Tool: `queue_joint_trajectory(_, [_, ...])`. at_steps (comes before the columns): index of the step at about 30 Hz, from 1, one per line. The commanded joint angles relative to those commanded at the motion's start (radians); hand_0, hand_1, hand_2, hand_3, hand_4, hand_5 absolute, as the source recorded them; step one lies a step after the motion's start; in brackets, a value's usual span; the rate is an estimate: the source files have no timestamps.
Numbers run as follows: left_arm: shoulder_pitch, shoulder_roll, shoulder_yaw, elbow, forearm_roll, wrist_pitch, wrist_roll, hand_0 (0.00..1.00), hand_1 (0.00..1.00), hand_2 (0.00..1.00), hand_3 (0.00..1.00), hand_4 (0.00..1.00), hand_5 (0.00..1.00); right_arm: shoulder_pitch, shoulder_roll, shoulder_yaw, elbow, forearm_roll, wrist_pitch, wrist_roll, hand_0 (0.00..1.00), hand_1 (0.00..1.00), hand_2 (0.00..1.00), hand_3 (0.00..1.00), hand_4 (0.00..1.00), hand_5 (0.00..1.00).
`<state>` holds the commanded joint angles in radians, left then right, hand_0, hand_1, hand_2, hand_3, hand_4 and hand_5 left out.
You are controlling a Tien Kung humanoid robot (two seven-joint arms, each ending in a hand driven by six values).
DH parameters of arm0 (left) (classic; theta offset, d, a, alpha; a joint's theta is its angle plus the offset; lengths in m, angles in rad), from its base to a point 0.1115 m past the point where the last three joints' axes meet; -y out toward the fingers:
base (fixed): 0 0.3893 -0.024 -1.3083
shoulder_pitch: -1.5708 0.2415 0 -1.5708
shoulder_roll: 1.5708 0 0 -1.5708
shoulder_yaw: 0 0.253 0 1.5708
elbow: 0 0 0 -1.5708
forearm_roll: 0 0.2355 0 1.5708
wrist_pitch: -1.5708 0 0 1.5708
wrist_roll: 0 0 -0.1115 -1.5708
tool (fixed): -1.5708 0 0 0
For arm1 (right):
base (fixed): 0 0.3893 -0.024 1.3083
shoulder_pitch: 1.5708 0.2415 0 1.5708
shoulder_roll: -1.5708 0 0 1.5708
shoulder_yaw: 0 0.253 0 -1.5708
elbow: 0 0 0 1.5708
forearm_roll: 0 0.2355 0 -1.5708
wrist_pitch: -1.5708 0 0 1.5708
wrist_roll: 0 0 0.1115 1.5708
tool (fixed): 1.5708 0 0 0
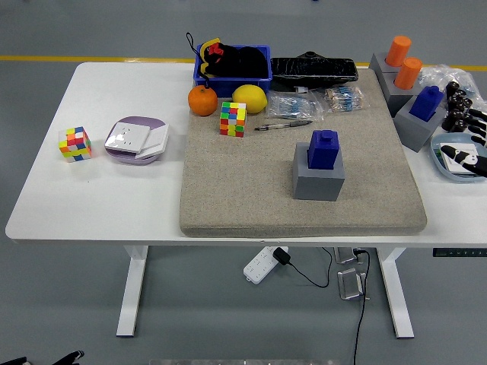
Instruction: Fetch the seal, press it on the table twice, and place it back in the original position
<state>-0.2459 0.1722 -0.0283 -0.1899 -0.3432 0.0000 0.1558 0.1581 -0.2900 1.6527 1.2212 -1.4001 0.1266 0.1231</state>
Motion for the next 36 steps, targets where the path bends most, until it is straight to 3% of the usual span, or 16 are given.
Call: queue_joint_trajectory(36, [0.001,0.001,-0.002,0.000,0.003,0.000,0.001,0.813,0.786,0.762,0.800,0.684,0.431,-0.003,0.001,-0.001,0.000,-0.005,0.005,-0.006,0.904,0.875,0.846,0.858,0.998,0.215])
